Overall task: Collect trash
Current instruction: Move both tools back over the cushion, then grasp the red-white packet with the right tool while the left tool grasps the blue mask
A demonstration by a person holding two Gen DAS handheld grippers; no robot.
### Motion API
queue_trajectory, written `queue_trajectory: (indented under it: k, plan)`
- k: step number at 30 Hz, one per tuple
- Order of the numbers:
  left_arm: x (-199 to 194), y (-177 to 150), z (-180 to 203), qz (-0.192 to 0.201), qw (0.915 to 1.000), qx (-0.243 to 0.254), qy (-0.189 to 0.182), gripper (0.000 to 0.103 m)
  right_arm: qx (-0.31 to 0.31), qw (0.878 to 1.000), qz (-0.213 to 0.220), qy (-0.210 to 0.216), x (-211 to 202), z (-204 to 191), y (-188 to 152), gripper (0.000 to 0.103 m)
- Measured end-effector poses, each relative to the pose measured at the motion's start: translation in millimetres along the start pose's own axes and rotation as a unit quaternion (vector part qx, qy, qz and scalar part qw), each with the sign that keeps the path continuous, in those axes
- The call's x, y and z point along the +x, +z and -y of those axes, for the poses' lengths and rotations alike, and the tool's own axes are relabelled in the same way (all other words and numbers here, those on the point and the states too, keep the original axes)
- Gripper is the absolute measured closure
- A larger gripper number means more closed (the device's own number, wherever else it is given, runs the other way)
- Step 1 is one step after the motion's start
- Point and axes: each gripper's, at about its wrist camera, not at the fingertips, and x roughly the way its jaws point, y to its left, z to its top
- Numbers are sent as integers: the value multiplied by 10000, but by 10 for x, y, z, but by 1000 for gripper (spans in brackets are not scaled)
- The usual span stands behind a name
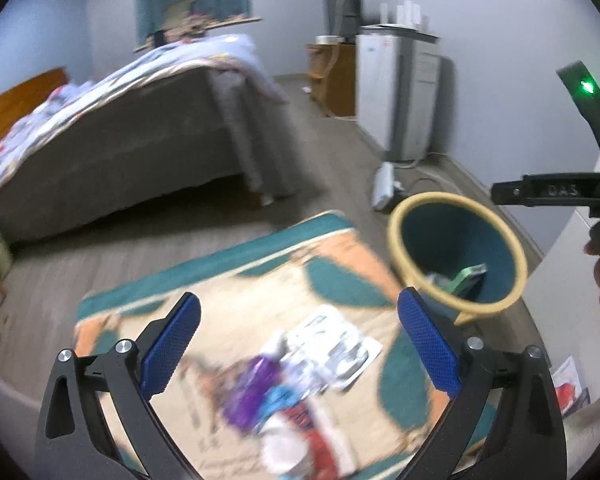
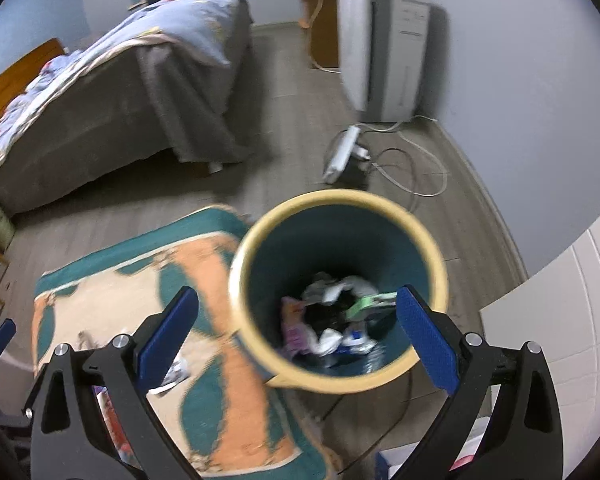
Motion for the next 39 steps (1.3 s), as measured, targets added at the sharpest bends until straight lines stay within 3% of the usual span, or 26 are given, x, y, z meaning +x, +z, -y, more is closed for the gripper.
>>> queue_trajectory:
  k: [6,13,23,31,35,36,39]
  plan:
    - [-272,-415,-467,-241,9977,-495,390,5,-175,9990,-272,293,28,-478,-329,6]
    - [-484,-794,-828,-491,9931,-772,729,5,-955,9928,-583,430,147,-1196,-710,6]
    - [-565,-1089,-1338,-690,9879,-1090,856,5,-1601,9798,-950,724,338,-1843,-994,8]
    - [-504,-1159,-1522,-840,9856,-1221,811,5,-1758,9620,-1764,1117,621,-2121,-1293,59]
    - [-454,-1167,-1459,-908,9872,-1036,805,5,-1787,9561,-1939,1282,633,-2161,-1338,93]
    - [-441,-1171,-1435,-930,9876,-997,784,5,-1793,9567,-1863,1335,576,-2161,-1306,97]
    - [-401,-1183,-1349,-1012,9882,-945,653,5,-1967,9567,-1686,1328,381,-2145,-1194,97]
